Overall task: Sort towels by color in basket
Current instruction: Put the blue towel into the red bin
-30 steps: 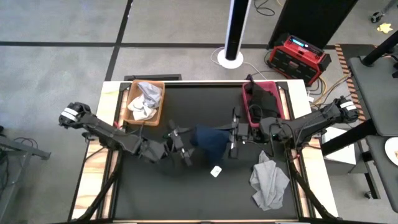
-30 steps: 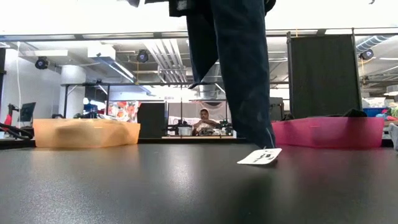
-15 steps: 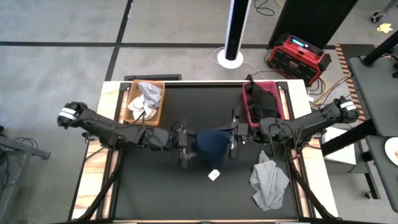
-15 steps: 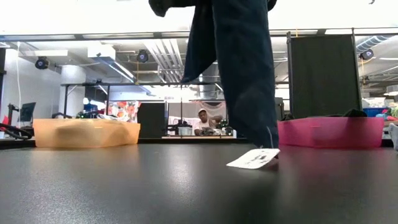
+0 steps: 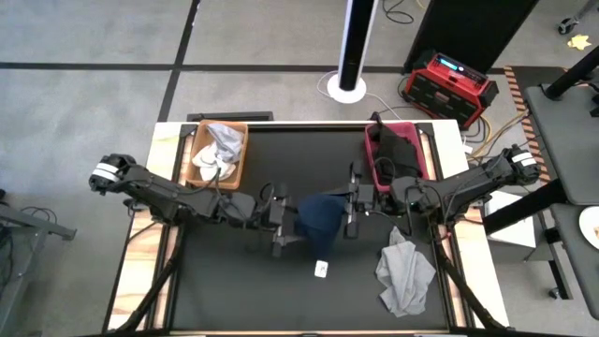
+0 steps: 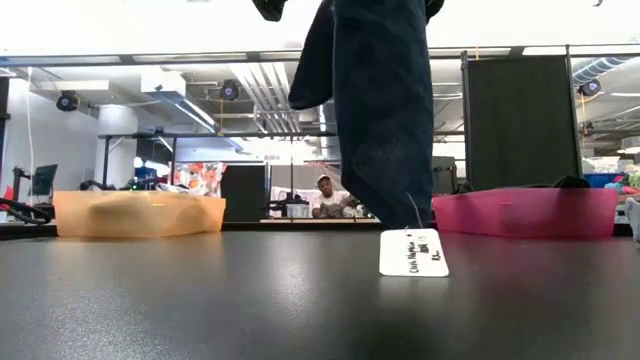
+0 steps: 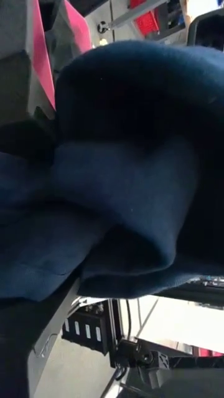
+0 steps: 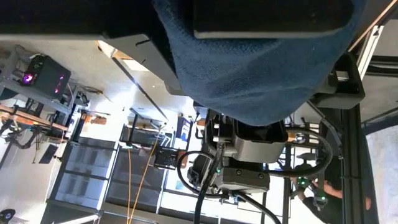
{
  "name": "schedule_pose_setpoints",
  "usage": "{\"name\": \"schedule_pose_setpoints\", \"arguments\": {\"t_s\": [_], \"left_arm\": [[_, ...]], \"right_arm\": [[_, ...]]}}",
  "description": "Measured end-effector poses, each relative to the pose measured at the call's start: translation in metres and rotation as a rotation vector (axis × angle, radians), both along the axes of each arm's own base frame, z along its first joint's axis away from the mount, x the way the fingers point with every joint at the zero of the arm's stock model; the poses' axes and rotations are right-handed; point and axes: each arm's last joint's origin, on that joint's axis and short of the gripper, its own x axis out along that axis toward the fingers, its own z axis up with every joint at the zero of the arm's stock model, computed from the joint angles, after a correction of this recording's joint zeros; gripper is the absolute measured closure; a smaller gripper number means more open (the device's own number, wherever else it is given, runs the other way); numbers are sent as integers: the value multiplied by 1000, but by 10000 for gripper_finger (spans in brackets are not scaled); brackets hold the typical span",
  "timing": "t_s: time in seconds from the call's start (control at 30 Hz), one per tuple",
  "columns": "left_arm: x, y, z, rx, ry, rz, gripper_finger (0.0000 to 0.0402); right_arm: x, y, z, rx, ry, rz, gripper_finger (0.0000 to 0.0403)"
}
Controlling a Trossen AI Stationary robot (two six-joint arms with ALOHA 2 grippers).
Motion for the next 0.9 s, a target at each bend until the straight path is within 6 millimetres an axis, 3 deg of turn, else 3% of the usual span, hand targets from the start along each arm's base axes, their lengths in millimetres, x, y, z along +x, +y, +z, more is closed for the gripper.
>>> {"name": "schedule_pose_setpoints", "arguments": {"t_s": [0.73, 0.9], "left_arm": [[-1, 0, -1, -4, 19, -30, 131], [-1, 0, -1, -30, 21, -34, 111]], "right_arm": [[0, 0, -1, 0, 7, 0, 394], [0, 0, -1, 0, 7, 0, 394]]}}
